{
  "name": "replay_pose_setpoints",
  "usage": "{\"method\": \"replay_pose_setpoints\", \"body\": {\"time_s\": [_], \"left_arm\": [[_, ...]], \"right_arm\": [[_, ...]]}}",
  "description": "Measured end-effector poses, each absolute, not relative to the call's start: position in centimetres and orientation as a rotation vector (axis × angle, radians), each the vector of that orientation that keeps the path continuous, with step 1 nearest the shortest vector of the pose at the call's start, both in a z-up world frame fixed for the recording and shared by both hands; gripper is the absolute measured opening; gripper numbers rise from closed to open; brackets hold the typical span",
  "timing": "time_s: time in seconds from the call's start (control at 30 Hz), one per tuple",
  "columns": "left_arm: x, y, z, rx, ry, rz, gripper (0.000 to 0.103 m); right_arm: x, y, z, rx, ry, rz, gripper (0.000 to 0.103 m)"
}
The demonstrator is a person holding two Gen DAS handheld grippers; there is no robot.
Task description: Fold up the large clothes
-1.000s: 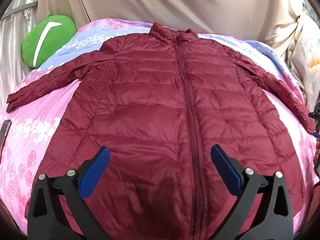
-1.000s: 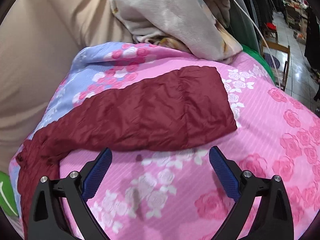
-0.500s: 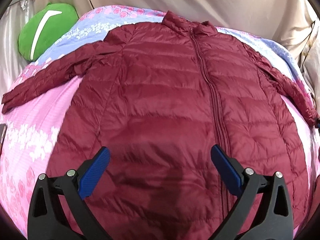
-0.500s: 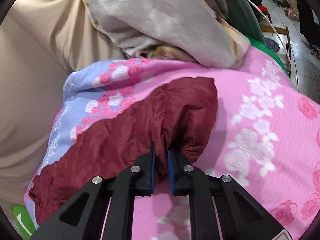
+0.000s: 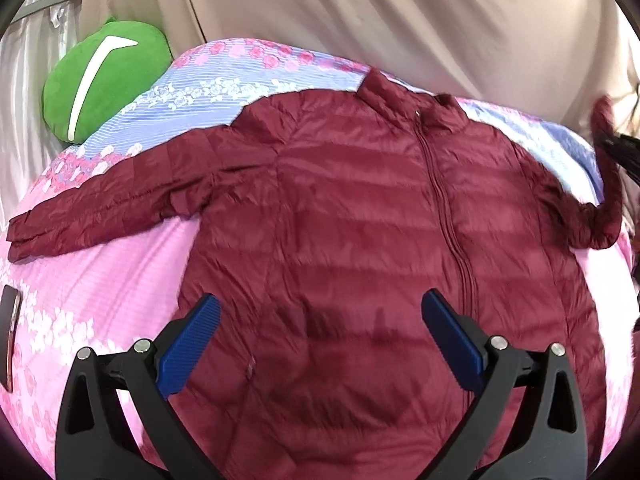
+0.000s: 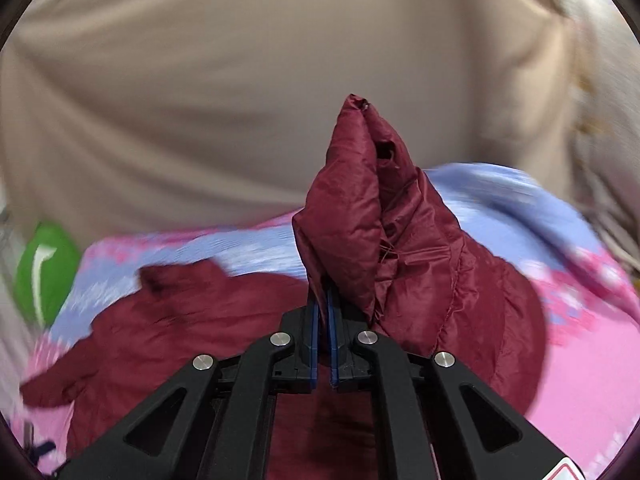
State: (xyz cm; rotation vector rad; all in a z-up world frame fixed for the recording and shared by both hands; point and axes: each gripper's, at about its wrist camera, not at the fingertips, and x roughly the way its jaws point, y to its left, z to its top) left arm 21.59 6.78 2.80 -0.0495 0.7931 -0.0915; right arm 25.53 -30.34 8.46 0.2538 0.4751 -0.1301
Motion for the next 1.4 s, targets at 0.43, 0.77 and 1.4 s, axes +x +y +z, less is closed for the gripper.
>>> {"method": "replay_pose_setpoints", "body": {"time_s": [0.43,0.77,1.4], "left_arm": [[29.9,9.8,2.5,-0.174,0.859,-0.141,0.098],[36.6,6.5,0.1,-0.266,0.972,-0.244,0.098],[44.7,4.9,0.9,-0.207,0.908,-0.257,0.008]], "right_arm": [[32.0,-4.5,-4.0,-0.241,0.765,0.373,0.024],[22.4,-21.8,4.1,0.046,0.601,0.131,0.062],[23.4,-35.5,-0.4,0.358,0.686,-0.061,0.000]]}}
